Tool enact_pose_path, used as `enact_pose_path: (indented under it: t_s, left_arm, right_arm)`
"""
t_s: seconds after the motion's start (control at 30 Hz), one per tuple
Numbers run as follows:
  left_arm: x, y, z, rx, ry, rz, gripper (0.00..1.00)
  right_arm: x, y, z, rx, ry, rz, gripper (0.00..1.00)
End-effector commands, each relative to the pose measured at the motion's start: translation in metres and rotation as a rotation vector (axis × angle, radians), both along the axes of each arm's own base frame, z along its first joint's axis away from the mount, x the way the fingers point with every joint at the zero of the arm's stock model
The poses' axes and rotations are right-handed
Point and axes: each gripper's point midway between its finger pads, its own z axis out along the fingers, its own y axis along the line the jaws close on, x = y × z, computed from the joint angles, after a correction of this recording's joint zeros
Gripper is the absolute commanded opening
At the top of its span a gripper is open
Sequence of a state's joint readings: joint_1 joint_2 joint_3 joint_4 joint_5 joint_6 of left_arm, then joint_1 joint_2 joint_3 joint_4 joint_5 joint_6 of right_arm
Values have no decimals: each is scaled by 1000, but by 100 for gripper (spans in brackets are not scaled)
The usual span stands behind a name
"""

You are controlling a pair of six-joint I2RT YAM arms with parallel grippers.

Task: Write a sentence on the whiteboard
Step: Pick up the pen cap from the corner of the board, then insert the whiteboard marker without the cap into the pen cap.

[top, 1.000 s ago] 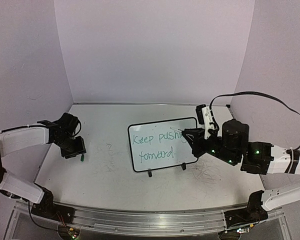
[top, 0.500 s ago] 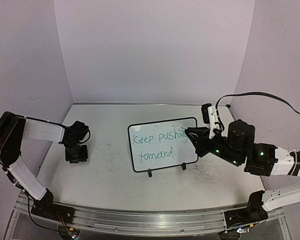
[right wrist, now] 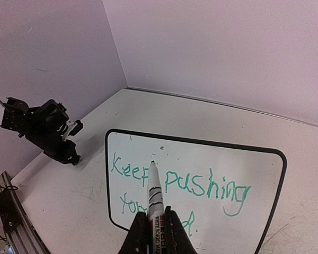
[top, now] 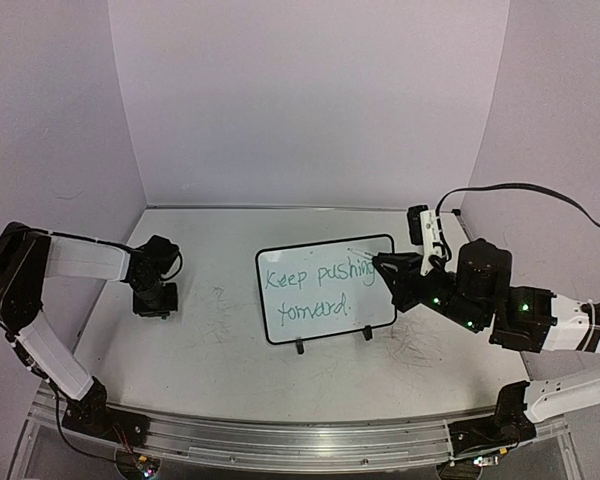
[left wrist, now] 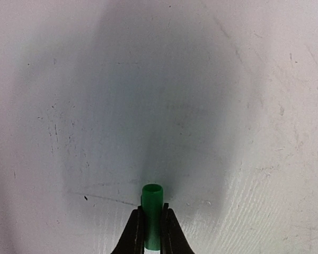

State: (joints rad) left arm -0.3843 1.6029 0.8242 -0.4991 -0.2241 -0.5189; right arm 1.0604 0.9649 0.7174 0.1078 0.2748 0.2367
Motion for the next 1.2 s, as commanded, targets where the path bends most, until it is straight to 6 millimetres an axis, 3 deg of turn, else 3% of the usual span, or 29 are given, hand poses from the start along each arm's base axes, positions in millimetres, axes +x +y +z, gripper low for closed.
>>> enact_pose_path:
  t_s: [0.0,0.1,0.2,0.3,0.4,0.57,0.73,0.97,1.17]
  left_arm:
    - [21,-5,71,-42,-192,-18,1]
    - [28,-15,138,-111,-363,-99,0]
    - [25,-42,202,-178,-512,-273,0]
    - [-5,-93,260,-227,-646,-538,0]
    - [-40,-135,289,-248,-722,-765,0]
    - [-84,-182,301,-295,-781,-1042,0]
    - [-117,-216,287,-341,-785,-1301,0]
    - [-130,-246,258,-267,-729,-1461,0]
    - [-132,-254,254,-247,-720,-1494,0]
  right_arm:
    - [8,-9,22,70,-18,-54,0]
    - [8,-3,31,86,-20,-13,0]
    - [3,11,42,89,-32,100,0]
    - [-8,30,54,90,-44,237,0]
    - [-17,46,64,94,-45,335,0]
    - [-30,73,63,72,-22,489,0]
    - [-31,88,56,71,26,541,0]
    - [-31,102,46,47,74,579,0]
    - [-35,109,37,24,95,624,0]
